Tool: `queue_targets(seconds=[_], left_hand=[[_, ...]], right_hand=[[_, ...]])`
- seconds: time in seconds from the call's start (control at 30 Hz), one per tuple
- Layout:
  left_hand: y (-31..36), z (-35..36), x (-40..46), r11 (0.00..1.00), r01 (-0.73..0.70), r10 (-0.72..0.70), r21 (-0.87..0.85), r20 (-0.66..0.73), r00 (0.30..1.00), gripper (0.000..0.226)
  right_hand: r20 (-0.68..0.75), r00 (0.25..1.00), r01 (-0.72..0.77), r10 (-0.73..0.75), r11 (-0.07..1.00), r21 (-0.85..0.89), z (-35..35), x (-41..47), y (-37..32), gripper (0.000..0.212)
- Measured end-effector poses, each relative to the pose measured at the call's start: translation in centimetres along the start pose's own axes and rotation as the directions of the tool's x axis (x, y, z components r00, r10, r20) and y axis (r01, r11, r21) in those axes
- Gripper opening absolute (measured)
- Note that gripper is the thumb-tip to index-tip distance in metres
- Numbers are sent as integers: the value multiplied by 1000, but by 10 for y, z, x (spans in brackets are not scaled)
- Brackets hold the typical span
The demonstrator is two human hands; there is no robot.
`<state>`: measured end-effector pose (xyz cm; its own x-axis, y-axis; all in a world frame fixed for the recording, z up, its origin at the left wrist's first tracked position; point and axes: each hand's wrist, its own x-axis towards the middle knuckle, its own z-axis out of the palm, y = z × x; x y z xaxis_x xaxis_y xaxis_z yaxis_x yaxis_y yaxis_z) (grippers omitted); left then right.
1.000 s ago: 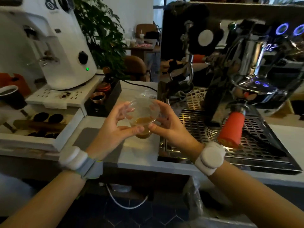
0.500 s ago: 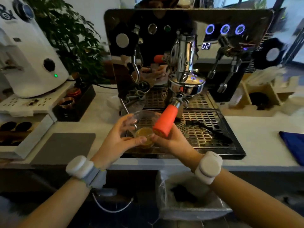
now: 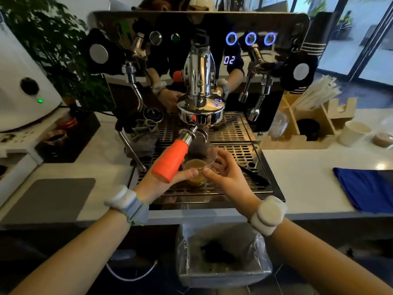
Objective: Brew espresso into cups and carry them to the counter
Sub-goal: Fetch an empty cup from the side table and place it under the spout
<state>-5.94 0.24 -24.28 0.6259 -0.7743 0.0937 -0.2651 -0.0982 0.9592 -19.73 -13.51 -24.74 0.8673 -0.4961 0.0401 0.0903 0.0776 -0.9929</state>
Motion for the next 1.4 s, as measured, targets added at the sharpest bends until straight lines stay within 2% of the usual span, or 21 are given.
queue_targets(seconds=[0.2,0.37,0.7,0.8,0.87,0.93,1.0,1.1,1.23,1.4], left_hand=[[-8,2,7,999,48,-48,-7,29,998,77],[-9,-5,16,998,24,-28,66,64,998,92],[-1,-9,16,993,-24,3,113,188,982,78],[-1,-17,13,984,-33,-4,178,205,979,72],[-1,-27,12,977,-49,9,207,191,982,77],[2,-36,11,985,-38,11,169,160,987,73],[12,-44,11,992,-77,66,97,108,992,58],[35,-52,11,980,-177,176,93,25,984,41],[78,-58,16,950,-294,299,105,-29,954,33],[124,-60,24,893,-408,415,187,5,910,33]], right_hand=[[-1,1000,-15,15,1000,11,-2,0,6,61],[25,999,-36,36,999,6,0,2,4,64],[-47,999,-7,4,997,-81,4,-2,9,59],[-88,996,1,-10,996,-95,0,-2,-2,71],[-131,989,50,-67,991,-126,-3,0,-17,70],[-146,983,88,-110,985,-150,-9,2,-31,65],[-136,976,143,-173,969,-200,-15,0,-46,59],[-110,964,205,-242,941,-270,-19,-2,-67,53],[-104,935,300,-340,912,-279,-14,1,-100,55],[-101,873,427,-477,848,-314,-2,4,-140,50]])
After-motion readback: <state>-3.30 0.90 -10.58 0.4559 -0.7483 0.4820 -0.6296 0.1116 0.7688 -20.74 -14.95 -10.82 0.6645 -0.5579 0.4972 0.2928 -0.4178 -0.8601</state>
